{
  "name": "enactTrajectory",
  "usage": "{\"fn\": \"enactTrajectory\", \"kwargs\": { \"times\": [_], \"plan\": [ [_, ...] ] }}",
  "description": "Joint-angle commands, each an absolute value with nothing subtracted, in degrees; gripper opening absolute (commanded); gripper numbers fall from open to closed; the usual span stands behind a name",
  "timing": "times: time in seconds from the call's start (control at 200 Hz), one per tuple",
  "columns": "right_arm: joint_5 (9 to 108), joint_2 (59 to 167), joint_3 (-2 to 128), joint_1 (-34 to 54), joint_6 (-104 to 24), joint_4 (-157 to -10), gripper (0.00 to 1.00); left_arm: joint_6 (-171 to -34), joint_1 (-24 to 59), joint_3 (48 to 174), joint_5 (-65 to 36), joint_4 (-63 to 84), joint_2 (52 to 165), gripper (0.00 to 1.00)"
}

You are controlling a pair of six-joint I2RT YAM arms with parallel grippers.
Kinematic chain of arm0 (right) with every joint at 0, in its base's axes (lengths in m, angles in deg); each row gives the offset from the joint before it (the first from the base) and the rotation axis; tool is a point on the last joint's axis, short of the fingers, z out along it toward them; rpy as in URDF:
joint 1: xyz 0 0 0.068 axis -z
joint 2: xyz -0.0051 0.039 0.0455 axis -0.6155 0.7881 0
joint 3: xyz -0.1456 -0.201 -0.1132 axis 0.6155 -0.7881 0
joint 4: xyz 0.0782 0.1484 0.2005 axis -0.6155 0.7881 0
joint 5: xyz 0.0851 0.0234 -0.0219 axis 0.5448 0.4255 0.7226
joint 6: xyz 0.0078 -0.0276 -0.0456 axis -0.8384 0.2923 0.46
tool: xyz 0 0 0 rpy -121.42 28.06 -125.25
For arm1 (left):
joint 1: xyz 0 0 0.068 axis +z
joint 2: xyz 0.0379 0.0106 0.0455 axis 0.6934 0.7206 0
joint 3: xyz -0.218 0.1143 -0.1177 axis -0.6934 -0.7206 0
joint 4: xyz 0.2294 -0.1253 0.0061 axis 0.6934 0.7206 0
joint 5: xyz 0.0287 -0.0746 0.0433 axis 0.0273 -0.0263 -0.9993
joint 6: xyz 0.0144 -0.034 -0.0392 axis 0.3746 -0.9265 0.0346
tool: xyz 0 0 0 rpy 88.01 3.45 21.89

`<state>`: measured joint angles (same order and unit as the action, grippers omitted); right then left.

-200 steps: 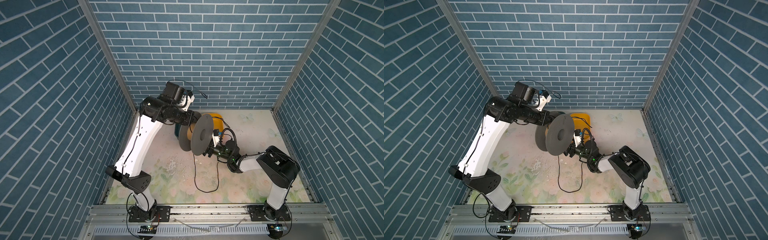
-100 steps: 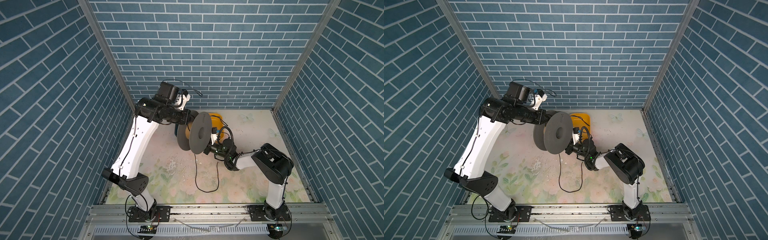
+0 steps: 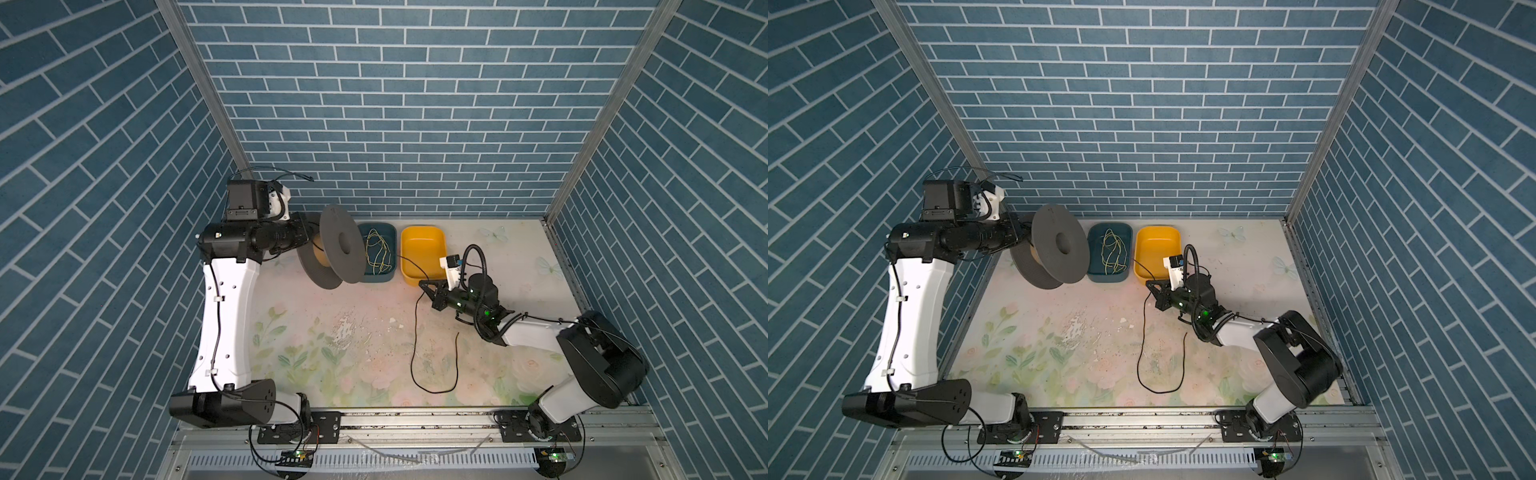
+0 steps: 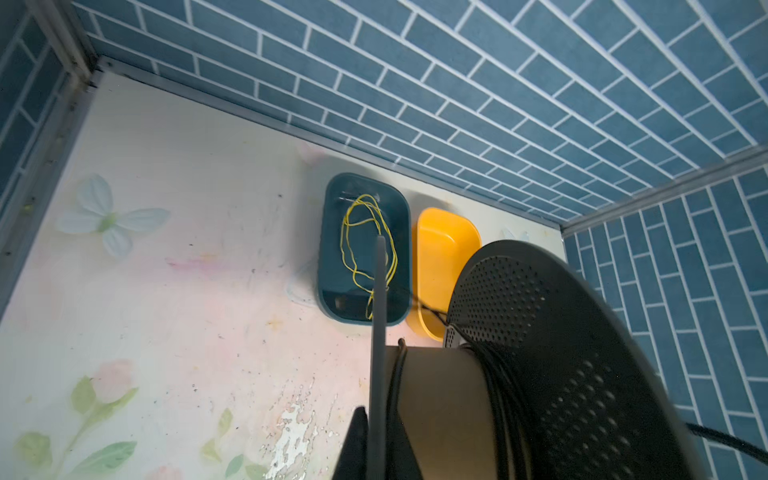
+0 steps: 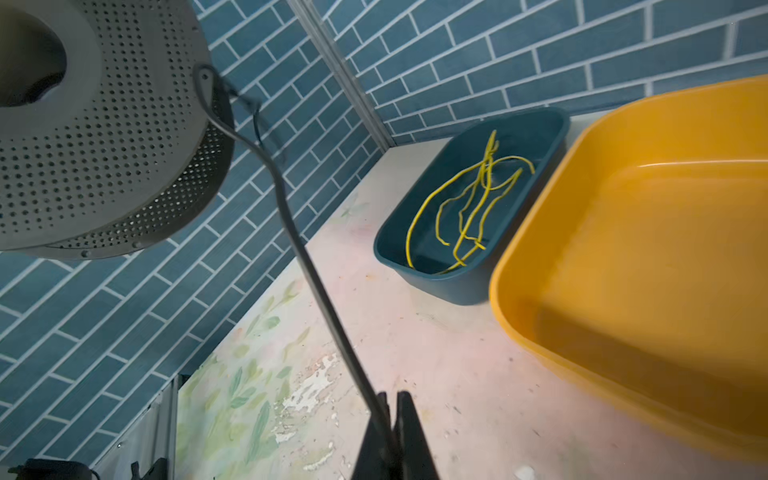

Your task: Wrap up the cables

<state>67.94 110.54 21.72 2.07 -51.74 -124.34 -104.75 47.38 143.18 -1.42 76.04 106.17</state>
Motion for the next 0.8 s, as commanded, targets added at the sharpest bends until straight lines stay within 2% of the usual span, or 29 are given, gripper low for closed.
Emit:
{"fn": "enactTrajectory", "kwargs": {
  "times": [0.0,0.21,0.42,0.54,0.65,0.795],
  "plan": [
    [61.3,104.4,21.6,4.4,-45.6,-106.0,0.0,-106.2,48.9,141.2,-3.1,70.0,104.2,0.0],
    [51.7,95.9,24.5,11.0,-42.0,-85.7,0.0,-107.1,51.3,138.6,-6.1,68.1,103.3,0.0],
    [47.9,90.3,24.6,21.0,-41.8,-77.5,0.0,-107.6,52.5,137.9,-6.8,67.3,102.5,0.0],
    [42.1,88.2,24.8,26.0,-44.0,-74.1,0.0,-107.0,52.6,138.6,-9.4,68.2,102.0,0.0],
    [43.8,89.3,26.0,31.4,-44.9,-72.2,0.0,-106.7,52.6,139.0,-10.7,68.3,101.3,0.0],
    [51.2,90.6,26.3,31.9,-43.7,-74.8,0.0,-107.7,52.4,137.7,-8.7,67.2,100.6,0.0]
  ]
}}
